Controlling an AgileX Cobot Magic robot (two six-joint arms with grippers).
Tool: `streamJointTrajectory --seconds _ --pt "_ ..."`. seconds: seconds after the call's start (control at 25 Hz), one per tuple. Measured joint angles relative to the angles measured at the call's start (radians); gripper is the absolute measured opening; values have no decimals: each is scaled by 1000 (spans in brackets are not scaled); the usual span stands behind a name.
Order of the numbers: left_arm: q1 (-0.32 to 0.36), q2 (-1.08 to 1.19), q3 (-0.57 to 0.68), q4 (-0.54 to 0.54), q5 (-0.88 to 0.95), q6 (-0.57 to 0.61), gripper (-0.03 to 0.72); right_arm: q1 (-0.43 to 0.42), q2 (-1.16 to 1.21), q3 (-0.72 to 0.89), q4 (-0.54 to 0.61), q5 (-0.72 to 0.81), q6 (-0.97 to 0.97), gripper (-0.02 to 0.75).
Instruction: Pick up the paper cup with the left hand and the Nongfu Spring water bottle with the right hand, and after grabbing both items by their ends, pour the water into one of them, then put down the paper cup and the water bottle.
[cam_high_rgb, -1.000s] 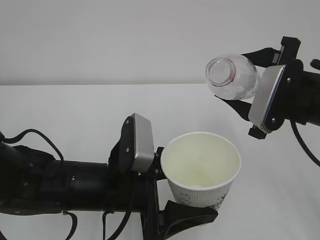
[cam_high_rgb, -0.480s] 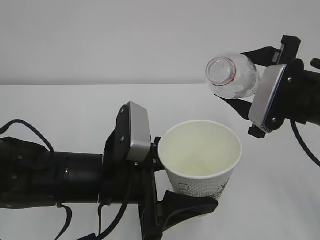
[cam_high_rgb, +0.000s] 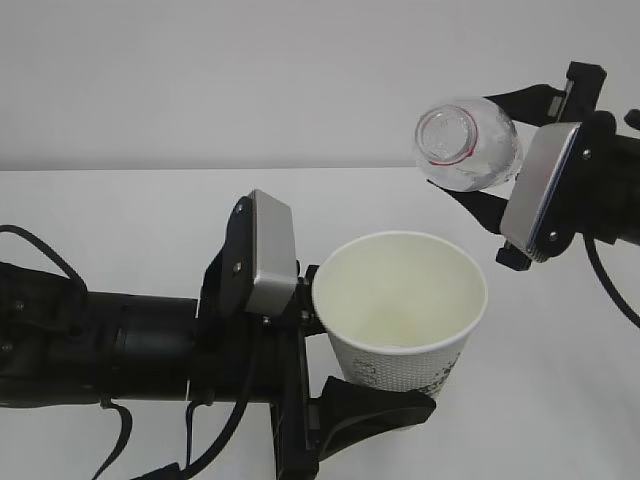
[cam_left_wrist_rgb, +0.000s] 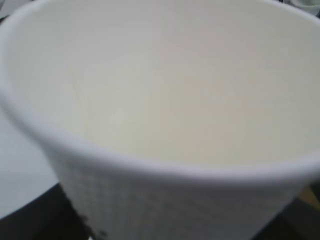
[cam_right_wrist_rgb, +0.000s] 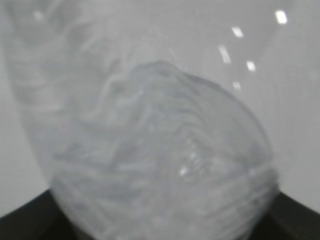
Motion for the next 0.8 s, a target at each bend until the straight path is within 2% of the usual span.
streamJointTrajectory --seconds 0.8 --pt "0 -2 0 7 0 0 563 0 -14 -13 -29 18 -21 526"
